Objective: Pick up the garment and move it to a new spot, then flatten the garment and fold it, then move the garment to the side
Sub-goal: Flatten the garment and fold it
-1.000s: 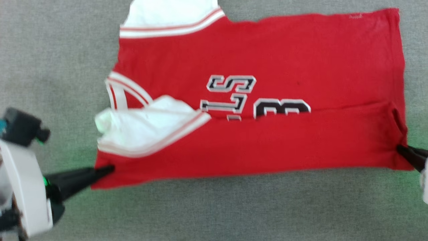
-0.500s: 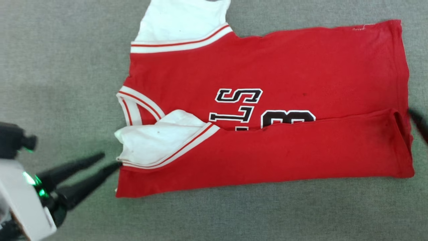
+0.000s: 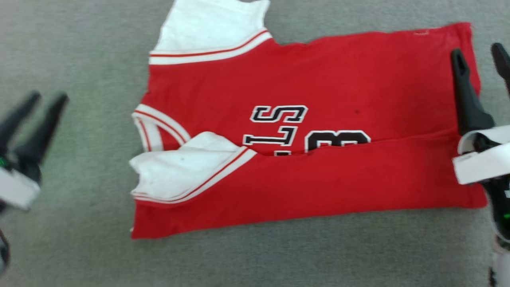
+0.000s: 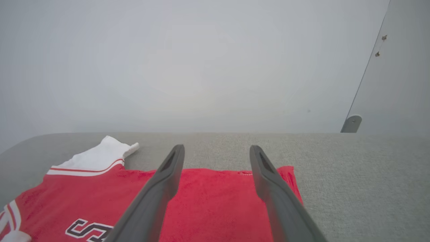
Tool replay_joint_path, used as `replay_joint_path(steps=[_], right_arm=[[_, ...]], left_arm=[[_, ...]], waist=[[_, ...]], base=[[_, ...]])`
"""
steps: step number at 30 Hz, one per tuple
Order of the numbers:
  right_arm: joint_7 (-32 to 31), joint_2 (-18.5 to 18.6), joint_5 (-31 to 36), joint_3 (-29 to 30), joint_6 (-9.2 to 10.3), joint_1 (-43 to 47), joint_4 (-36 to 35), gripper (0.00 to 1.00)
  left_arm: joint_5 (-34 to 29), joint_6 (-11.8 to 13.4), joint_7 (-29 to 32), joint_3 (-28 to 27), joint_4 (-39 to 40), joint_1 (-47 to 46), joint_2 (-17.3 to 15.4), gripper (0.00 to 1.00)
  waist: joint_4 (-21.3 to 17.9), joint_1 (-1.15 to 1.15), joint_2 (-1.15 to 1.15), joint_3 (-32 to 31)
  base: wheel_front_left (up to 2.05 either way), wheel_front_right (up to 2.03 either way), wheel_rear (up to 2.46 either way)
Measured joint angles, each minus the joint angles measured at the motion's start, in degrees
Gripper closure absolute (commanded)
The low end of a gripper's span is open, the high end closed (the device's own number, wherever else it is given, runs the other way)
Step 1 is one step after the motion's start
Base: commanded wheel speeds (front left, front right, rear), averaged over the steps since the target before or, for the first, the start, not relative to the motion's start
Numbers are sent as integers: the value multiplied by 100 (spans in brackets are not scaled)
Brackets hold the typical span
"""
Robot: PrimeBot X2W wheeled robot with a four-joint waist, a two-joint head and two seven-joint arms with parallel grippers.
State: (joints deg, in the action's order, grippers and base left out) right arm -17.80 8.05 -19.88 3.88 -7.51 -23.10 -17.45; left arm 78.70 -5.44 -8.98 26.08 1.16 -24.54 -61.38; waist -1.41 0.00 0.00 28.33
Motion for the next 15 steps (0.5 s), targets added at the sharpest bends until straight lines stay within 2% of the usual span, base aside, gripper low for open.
replay_joint_path(steps=[6, 9, 12, 15], right_arm=[[922, -357, 104, -174, 0, -222, 227, 0], [1150, -436, 101, -394, 0, -220, 294, 0], [1304, -475, 79, -590, 0, -159, 363, 0], [1390, -485, 23, -740, 0, -65, 385, 0]], left_arm=[[-436, -9, 792, 125, -880, -1619, 199, 0], [-858, -9, 1407, 338, -1382, -2554, 266, 0], [-1073, -20, 2062, 550, -1920, -3432, 490, 0], [-1380, -104, 2837, 922, -2320, -4122, 571, 0]], waist=[[-366, 0, 0, 147], [-606, 0, 0, 235], [-869, 0, 0, 324], [-1144, 0, 0, 409]], base=[[0, 0, 0], [0, 0, 0], [0, 0, 0], [0, 0, 0]])
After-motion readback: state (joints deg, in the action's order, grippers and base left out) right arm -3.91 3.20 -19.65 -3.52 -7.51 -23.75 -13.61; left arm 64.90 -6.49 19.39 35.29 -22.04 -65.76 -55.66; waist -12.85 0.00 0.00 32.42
